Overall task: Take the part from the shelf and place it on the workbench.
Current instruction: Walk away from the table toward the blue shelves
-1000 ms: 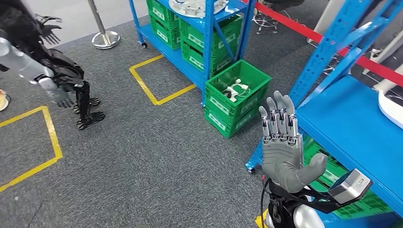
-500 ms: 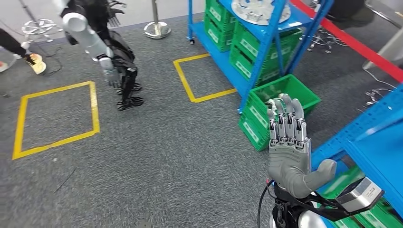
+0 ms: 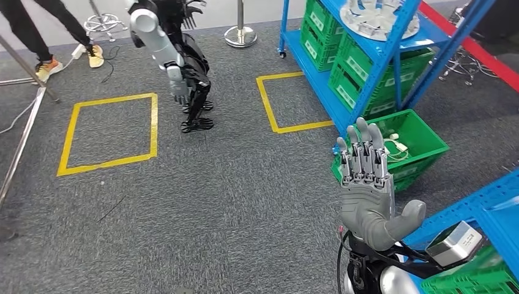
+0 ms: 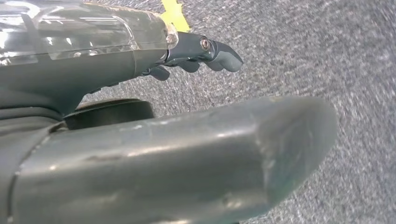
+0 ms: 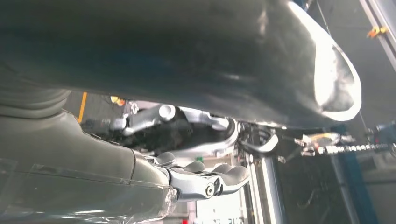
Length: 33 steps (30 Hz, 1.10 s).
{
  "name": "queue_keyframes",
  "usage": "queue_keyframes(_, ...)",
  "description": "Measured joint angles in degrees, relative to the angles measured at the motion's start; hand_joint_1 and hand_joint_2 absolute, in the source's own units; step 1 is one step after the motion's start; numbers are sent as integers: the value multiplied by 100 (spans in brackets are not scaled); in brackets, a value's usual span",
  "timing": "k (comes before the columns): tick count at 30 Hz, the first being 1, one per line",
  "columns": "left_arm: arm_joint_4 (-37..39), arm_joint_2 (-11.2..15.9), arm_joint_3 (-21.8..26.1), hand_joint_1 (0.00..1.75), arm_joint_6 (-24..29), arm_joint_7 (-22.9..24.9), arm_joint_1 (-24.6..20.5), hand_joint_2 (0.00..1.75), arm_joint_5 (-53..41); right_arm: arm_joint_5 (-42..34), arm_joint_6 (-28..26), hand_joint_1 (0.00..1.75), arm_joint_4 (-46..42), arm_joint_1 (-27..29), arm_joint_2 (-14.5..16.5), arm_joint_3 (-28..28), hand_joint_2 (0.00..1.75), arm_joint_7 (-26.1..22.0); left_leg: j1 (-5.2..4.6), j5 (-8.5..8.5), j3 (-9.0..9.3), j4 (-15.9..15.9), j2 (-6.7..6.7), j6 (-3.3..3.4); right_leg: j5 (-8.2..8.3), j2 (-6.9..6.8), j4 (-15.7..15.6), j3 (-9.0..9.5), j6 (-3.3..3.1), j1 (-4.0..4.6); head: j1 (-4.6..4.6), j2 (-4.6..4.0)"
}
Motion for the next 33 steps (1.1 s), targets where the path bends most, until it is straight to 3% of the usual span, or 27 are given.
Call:
queue_keyframes(1,-1,-1,1,0,1,-1,-3,0,-1,0,2,0,-1,-5,0,0,0,1,-5,101,169,-303,132,6,-44,-50,47,3,52,-3,-24,0)
queue_keyframes(3,-3,-8,1,0,1,-3,-5,0,-2,8,14,0,-4,-15,1,2,0,3,-44,101,277,-519,250,101,-103,-126,104,14,127,8,-32,0)
queue_keyframes(5,-1,-7,0,0,1,-2,0,0,-3,18,25,0,-5,-23,4,6,0,5,-56,106,255,-516,117,225,-131,-196,109,37,170,-6,4,0)
queue_keyframes(7,0,-2,1,0,1,-3,-5,0,-3,27,26,0,-5,-24,3,8,0,8,-59,121,249,-522,-23,293,-305,-51,290,-19,201,-34,42,0)
queue_keyframes(8,0,1,1,0,2,-4,-10,0,-2,34,27,0,-5,-19,0,7,0,8,-61,129,250,-526,-95,324,-478,85,549,-125,207,-37,66,0)
queue_keyframes(9,-1,1,1,0,2,-5,-16,0,-3,42,27,0,-5,-12,-3,7,0,9,-72,133,247,-526,-170,352,-686,231,928,-286,199,-32,95,0)
queue_keyframes(11,-1,1,1,0,0,-5,-19,0,-3,50,29,0,-3,1,-4,7,0,9,-110,141,245,-526,-338,399,-973,358,1670,-636,158,-10,156,0)
queue_keyframes(12,-1,1,2,0,0,-5,-16,0,-3,51,30,0,-2,2,-4,7,0,9,-131,146,247,-526,-428,413,-971,382,1831,-728,124,4,181,0)
queue_keyframes(13,-1,2,2,0,0,-5,-12,0,-2,53,32,0,-2,1,-3,7,0,9,-150,151,253,-526,-524,422,-843,404,1763,-719,80,22,196,0)
queue_keyframes(15,-1,0,2,0,0,-6,-11,0,-2,55,37,0,-3,-8,-2,7,0,9,-170,160,269,-526,-708,432,-387,541,1114,-472,-27,69,210,0)
queue_keyframes(17,-2,-13,2,0,0,-7,-15,0,-3,57,42,0,-4,-19,-2,7,0,9,-176,175,258,-518,-868,415,-102,767,478,-221,-113,96,207,0)
queue_keyframes(18,-3,-20,2,0,0,-8,-16,0,-4,58,44,0,-4,-24,-2,7,0,9,-166,191,234,-516,-936,390,-75,834,323,-162,-137,105,212,0)
queue_keyframes(20,-3,-27,1,0,0,-9,-7,0,-7,60,47,0,-5,-36,-2,7,0,9,-149,231,184,-524,-1048,321,-83,759,214,-118,-147,110,226,0)
queue_keyframes(21,-1,-24,1,0,0,-8,2,0,-8,60,49,0,-7,-44,-1,8,0,9,-159,222,159,-507,-956,297,-54,695,157,-94,-142,105,226,0)
queue_keyframes(22,0,-19,0,0,0,-7,6,0,-9,61,52,0,-8,-49,1,9,0,10,-173,157,115,-436,-768,277,-18,636,94,-68,-141,101,204,0)
queue_keyframes(24,1,-9,0,0,0,-7,1,0,-14,43,62,0,-10,-47,0,9,0,9,-176,-161,-105,22,-333,231,35,516,6,-34,-143,98,153,0)
queue_keyframes(25,0,-5,0,0,0,-7,-3,0,-16,2,77,0,-10,-37,0,8,0,-1,-149,-351,-267,368,-249,194,39,459,-1,-34,-151,100,131,0)
queue_keyframes(26,0,-4,0,0,0,-8,-4,0,-19,-65,100,0,-8,-27,0,7,0,-18,-113,-484,-411,685,-248,156,39,402,1,-36,-151,95,119,0)
queue_keyframes(27,1,-2,0,0,0,-9,-2,0,-19,-143,124,0,-2,-16,1,5,0,-44,-78,-519,-485,864,-261,118,33,358,6,-37,-143,86,105,0)
queue_keyframes(28,1,3,0,0,0,-9,0,0,-19,-209,146,0,4,-10,2,5,0,-71,-45,-450,-458,849,-271,82,24,325,16,-38,-129,73,90,0)
queue_keyframes(29,2,8,0,0,0,-10,1,0,-19,-258,161,0,10,-7,2,3,0,-91,-15,-287,-313,612,-270,46,8,301,37,-37,-103,55,73,0)
queue_keyframes(31,0,15,0,0,0,-11,-1,0,-20,-298,175,0,13,-7,4,0,0,-115,23,5,99,-99,-236,0,-49,278,116,-47,-20,33,19,0)
queue_keyframes(33,-1,17,0,0,0,-13,0,0,-23,-308,190,0,13,-8,6,0,0,-132,18,73,312,-476,-212,55,-114,278,194,-67,49,32,-9,0)
